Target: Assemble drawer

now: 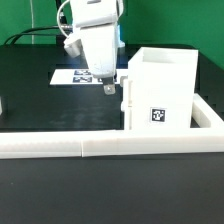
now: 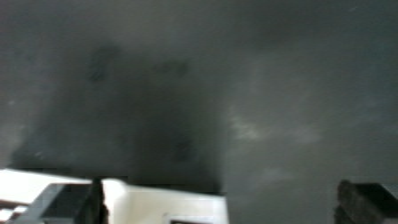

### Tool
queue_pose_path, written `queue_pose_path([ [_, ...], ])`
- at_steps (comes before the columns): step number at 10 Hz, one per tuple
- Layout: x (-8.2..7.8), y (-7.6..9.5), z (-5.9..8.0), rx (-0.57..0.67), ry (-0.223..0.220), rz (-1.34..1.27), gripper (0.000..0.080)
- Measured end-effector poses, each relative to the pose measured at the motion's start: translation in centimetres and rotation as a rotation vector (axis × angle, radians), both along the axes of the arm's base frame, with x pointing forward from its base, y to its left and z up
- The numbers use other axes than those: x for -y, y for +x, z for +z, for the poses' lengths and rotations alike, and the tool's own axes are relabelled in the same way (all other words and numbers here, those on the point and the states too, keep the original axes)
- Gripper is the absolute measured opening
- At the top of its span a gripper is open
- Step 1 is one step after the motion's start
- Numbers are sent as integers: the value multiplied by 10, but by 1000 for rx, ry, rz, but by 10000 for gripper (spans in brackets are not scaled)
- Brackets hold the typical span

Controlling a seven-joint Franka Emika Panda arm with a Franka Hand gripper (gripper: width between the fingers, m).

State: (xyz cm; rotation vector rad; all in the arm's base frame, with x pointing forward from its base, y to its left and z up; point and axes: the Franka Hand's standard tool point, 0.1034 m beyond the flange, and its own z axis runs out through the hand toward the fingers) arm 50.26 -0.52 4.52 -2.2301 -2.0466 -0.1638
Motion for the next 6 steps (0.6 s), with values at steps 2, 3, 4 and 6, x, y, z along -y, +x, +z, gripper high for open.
queue_pose_path([
  [2,2,2,-7,-3,1,46,649],
  [3,3,1,-7,-7,1,20,649],
  [4,4,0,-6,3,-1,-53,649],
  [6,4,-7,-8,4,-7,-84,649],
])
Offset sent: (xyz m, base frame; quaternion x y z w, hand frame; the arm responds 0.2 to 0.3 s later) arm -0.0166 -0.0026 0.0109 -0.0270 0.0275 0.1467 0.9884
